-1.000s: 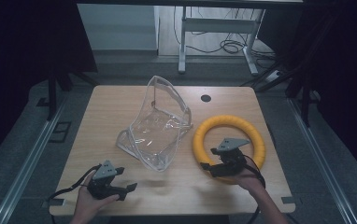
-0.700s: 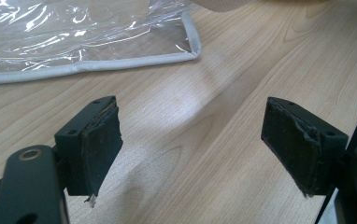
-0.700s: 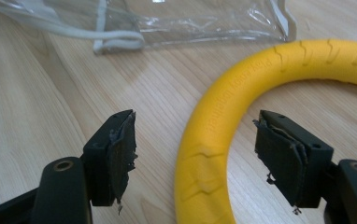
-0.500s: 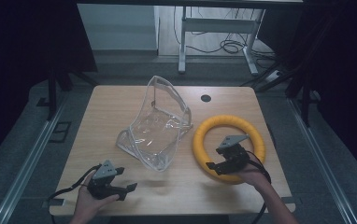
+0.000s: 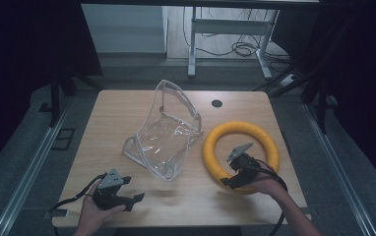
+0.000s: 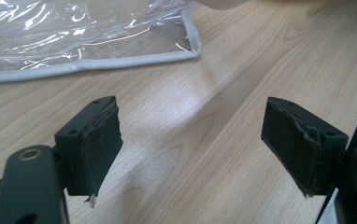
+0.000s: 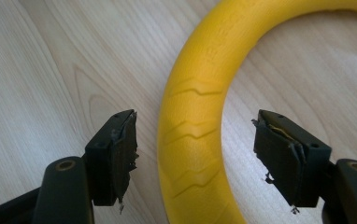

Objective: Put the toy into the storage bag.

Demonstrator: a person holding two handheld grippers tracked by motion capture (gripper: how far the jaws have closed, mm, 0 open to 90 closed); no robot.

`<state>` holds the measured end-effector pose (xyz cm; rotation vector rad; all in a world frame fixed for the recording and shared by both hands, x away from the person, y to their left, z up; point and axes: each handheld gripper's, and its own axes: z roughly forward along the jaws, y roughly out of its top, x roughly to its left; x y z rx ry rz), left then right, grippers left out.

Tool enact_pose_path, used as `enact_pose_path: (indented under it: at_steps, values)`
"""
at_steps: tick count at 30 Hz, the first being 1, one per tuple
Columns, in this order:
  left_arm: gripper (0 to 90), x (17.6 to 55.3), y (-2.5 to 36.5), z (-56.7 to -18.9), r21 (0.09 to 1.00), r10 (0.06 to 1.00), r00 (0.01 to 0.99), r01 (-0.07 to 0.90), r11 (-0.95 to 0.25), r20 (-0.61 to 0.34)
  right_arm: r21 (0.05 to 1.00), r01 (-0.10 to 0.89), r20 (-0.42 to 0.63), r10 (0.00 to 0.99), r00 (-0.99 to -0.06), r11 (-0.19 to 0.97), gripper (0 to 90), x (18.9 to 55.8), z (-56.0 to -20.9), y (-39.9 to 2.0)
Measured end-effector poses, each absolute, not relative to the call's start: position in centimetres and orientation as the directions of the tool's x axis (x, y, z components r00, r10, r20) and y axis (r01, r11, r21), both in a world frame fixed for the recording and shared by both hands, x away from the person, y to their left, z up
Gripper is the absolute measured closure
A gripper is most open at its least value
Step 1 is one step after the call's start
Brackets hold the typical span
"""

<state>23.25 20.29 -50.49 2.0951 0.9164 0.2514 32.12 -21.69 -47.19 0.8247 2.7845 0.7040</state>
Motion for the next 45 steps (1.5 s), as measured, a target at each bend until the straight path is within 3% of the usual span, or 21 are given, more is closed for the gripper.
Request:
enact_pose_path:
  at_steps: [25,39,45]
  values:
    - [19.8,23.3,20.3,-50.5,0.749,0.685,0.716,0.526,-0.403,-0.134,0.263,0.441,-0.026,0.463,-0.886,0.858,33.7,32.8,-49.3,-20.9]
    - [19.8,23.3,20.2,-50.6,0.746,0.684,0.717,0.526,-0.408,-0.132,0.15,0.412,-0.035,0.421,-0.906,0.899,48.7,33.4,-49.8,-20.1]
    - [19.7,23.3,20.2,-50.6,0.746,0.683,0.718,0.526,-0.408,-0.133,0.116,0.385,-0.01,0.389,-0.921,0.916,50.6,33.9,-49.8,-19.9]
